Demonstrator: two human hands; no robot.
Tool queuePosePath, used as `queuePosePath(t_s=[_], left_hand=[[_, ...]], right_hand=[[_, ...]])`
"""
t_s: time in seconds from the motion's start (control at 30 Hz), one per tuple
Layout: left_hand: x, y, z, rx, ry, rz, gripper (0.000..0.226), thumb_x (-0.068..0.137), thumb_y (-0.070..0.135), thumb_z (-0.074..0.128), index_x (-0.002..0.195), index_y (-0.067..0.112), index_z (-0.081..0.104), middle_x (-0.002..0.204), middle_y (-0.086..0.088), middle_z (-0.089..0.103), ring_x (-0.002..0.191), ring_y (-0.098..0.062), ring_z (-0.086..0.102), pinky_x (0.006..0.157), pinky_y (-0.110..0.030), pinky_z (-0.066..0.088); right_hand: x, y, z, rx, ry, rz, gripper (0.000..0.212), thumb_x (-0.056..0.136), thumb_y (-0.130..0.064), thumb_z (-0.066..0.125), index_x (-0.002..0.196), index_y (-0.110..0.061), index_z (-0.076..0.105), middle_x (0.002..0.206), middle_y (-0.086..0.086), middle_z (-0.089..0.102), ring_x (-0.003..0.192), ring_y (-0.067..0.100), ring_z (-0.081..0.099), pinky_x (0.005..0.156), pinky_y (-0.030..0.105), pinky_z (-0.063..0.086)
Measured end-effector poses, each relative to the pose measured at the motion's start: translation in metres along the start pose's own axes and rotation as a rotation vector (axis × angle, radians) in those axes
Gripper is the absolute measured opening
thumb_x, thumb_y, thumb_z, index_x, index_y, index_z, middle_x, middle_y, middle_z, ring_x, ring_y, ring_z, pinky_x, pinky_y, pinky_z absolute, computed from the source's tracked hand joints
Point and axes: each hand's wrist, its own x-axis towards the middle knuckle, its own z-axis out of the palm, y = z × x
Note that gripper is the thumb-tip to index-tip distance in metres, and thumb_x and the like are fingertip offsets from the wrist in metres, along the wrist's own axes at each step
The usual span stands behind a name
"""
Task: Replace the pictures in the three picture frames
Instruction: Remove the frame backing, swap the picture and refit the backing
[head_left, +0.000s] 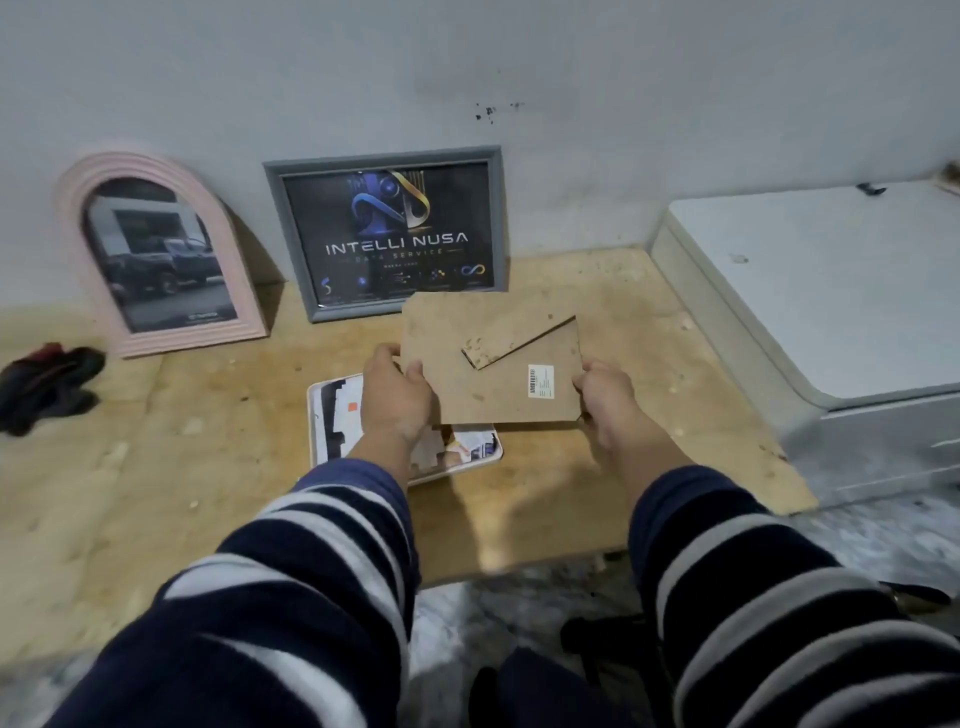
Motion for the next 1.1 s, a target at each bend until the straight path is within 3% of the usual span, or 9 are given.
queuePosePath(t_s=[0.1, 0.2, 0.3, 0.4, 0.6, 0.73, 0.87, 1.1], left_hand=[[-0.007, -0.023, -0.031, 0.037, 0.065, -0.006, 0.034, 0.098, 0.024, 0.048, 0.129, 0.011, 0.047, 0.124, -0.011, 0.056, 0.105, -0.025, 0.056, 0.091, -0.034, 0.044], [-0.014, -0.047, -0.054, 0.106, 0.116, -0.038, 0.038, 0.097, 0.025, 0.048, 0.133, 0.01, 0.046, 0.129, -0.013, 0.052, 0.111, -0.028, 0.054, 0.095, -0.037, 0.044], [-0.018, -0.066, -0.073, 0.241, 0.127, -0.099, 0.04, 0.096, 0.03, 0.049, 0.134, 0.018, 0.047, 0.133, -0.01, 0.048, 0.119, -0.03, 0.05, 0.1, -0.046, 0.043], [-0.023, -0.074, -0.082, 0.338, 0.077, -0.111, 0.042, 0.096, 0.032, 0.05, 0.137, 0.025, 0.046, 0.136, -0.006, 0.045, 0.125, -0.03, 0.045, 0.102, -0.049, 0.04], [-0.031, -0.094, -0.09, 0.252, -0.026, -0.154, 0.056, 0.091, 0.033, 0.06, 0.142, 0.023, 0.04, 0.14, -0.008, 0.041, 0.126, -0.03, 0.046, 0.105, -0.048, 0.04], [-0.032, -0.098, -0.088, 0.264, -0.054, -0.151, 0.066, 0.086, 0.034, 0.067, 0.144, 0.02, 0.038, 0.141, -0.007, 0.042, 0.129, -0.028, 0.045, 0.106, -0.048, 0.04], [-0.028, -0.096, -0.086, 0.293, -0.071, -0.166, 0.071, 0.084, 0.034, 0.071, 0.144, 0.018, 0.037, 0.141, -0.006, 0.043, 0.129, -0.029, 0.042, 0.107, -0.048, 0.038], [-0.028, -0.099, -0.086, 0.385, -0.096, -0.142, 0.074, 0.085, 0.037, 0.069, 0.146, 0.013, 0.035, 0.144, -0.007, 0.041, 0.131, -0.029, 0.039, 0.108, -0.046, 0.037]], right_hand=[[-0.009, -0.001, 0.026, -0.204, -0.063, -0.005, 0.033, 0.094, -0.001, 0.037, 0.102, -0.015, 0.066, 0.087, 0.003, 0.067, 0.078, 0.02, 0.065, 0.057, 0.027, 0.052], [-0.013, 0.006, 0.049, -0.282, -0.138, -0.036, 0.039, 0.091, 0.003, 0.043, 0.118, -0.014, 0.066, 0.102, 0.009, 0.07, 0.088, 0.027, 0.068, 0.071, 0.036, 0.059], [-0.018, 0.014, 0.065, -0.357, -0.153, -0.082, 0.044, 0.087, 0.006, 0.047, 0.118, -0.017, 0.067, 0.108, 0.007, 0.07, 0.092, 0.027, 0.068, 0.081, 0.041, 0.059], [-0.018, 0.017, 0.069, -0.437, -0.131, -0.113, 0.04, 0.086, 0.007, 0.05, 0.116, -0.014, 0.067, 0.108, 0.004, 0.07, 0.091, 0.022, 0.066, 0.077, 0.031, 0.057], [-0.03, 0.024, 0.081, -0.545, -0.139, -0.178, 0.037, 0.086, 0.004, 0.053, 0.116, -0.014, 0.065, 0.105, 0.003, 0.068, 0.086, 0.02, 0.063, 0.066, 0.026, 0.05], [-0.03, 0.03, 0.084, -0.561, -0.132, -0.178, 0.04, 0.083, 0.01, 0.053, 0.114, -0.012, 0.065, 0.09, 0.001, 0.063, 0.082, 0.023, 0.064, 0.057, 0.031, 0.053], [-0.028, 0.035, 0.086, -0.614, -0.132, -0.199, 0.04, 0.084, 0.009, 0.053, 0.116, -0.014, 0.064, 0.094, 0.003, 0.065, 0.08, 0.021, 0.061, 0.071, 0.035, 0.058], [-0.024, 0.041, 0.088, -0.652, -0.127, -0.228, 0.047, 0.087, 0.007, 0.052, 0.127, -0.014, 0.062, 0.111, 0.001, 0.068, 0.077, 0.013, 0.057, 0.053, 0.014, 0.044]])
